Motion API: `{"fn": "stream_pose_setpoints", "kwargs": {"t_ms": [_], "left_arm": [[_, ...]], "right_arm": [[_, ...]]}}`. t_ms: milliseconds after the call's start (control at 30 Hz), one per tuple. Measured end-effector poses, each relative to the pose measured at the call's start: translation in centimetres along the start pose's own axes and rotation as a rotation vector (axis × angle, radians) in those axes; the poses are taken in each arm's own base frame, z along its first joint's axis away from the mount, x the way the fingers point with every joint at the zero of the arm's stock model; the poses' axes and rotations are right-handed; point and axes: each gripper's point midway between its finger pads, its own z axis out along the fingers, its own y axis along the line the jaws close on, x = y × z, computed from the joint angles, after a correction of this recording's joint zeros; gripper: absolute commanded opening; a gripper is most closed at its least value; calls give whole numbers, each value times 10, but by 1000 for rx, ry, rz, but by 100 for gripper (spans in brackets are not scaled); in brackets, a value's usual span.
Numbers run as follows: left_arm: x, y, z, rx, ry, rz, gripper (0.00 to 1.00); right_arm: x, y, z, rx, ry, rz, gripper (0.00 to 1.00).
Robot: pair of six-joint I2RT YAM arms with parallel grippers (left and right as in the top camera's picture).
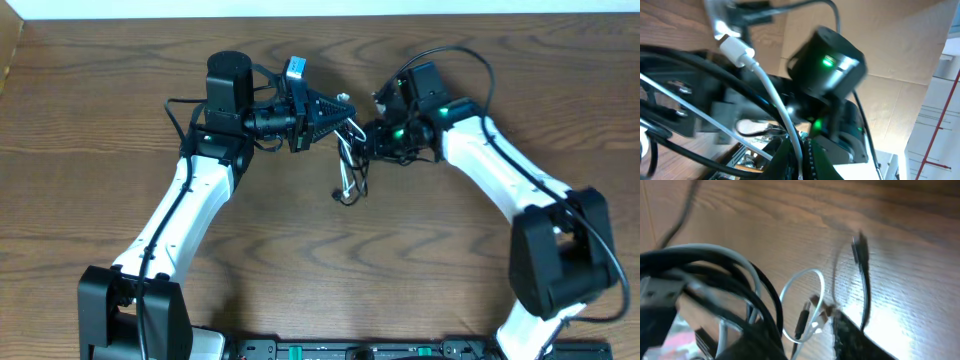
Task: Untangle cables
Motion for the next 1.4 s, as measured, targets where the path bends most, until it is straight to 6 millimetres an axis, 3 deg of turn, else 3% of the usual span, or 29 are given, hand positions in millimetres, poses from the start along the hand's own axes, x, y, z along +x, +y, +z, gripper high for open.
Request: {"fn": "stream_pose_setpoints", "kwargs": {"t_ms": [67, 133, 300, 400, 533, 633, 700, 867, 1033, 1233, 1400], "left_arm": [[0, 0, 0, 0, 0, -1, 7], [0, 0, 0, 0, 0, -1, 7], [-2, 2, -1, -6, -11, -5, 7], [-7, 5, -4, -11, -30, -1, 8], [-19, 2, -19, 0, -67, 71, 7], [-22, 8, -24, -16, -79, 106, 11], [-20, 18, -25, -46, -73, 105, 17], [-10, 50, -28, -152, -60, 77, 40], [-5, 63, -28, -204, -47, 146, 55], [7, 68, -13, -235, -4, 225, 54], [29, 78, 8, -293, 53, 233, 45]], "right_arm": [[4, -6, 9, 11, 25, 20, 9], [11, -15, 13, 50, 49, 44, 4], [19, -45, 4, 192, 72, 103, 1], [22, -75, -17, 294, 76, 162, 1], [23, -132, -52, 469, 69, 242, 1], [20, -151, -71, 509, 56, 240, 1], [20, -150, -77, 505, 58, 205, 1], [23, -131, -80, 455, 70, 137, 1], [26, -118, -74, 424, 84, 100, 1], [26, -101, -65, 357, 90, 71, 1], [27, -76, -60, 207, 108, 22, 1]]}}
